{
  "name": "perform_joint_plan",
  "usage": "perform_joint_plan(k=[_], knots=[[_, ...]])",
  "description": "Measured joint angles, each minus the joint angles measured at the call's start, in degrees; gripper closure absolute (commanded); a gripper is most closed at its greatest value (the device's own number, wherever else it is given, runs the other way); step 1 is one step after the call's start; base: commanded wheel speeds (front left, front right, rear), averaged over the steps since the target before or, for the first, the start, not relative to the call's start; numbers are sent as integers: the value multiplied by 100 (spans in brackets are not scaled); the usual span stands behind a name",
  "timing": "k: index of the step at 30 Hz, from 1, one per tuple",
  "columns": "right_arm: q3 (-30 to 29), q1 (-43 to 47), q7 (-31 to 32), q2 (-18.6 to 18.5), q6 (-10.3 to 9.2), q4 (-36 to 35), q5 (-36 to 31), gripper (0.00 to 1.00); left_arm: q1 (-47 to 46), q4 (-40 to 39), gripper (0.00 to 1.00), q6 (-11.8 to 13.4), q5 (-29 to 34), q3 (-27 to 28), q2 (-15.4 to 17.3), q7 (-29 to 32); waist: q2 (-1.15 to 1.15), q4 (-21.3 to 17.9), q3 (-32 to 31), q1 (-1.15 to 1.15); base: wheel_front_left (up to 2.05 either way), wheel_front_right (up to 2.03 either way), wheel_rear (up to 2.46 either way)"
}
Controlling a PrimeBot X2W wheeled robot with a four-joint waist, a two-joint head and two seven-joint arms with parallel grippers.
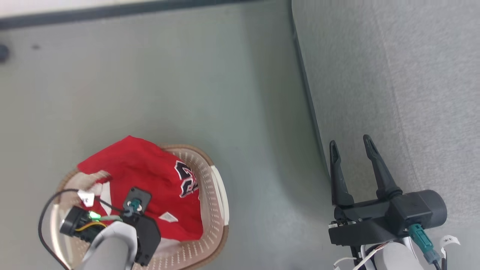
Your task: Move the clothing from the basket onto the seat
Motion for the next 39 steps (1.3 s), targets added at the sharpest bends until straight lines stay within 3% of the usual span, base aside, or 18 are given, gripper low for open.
perform_joint_plan(k=[24, 39], knots=[[-305, 576, 0, -68, 14, 1031, 294, 0, 1287, -175, 100, -297, -42, -289, -281, -485, 0, 646, -2115, 0, 0, 0, 0], [-232, 1474, 1, -146, 293, 1137, 416, 0, 1964, -1206, 100, -405, -233, -359, -328, -492, 0, 1226, -3286, 0, 0, 0, 0]])
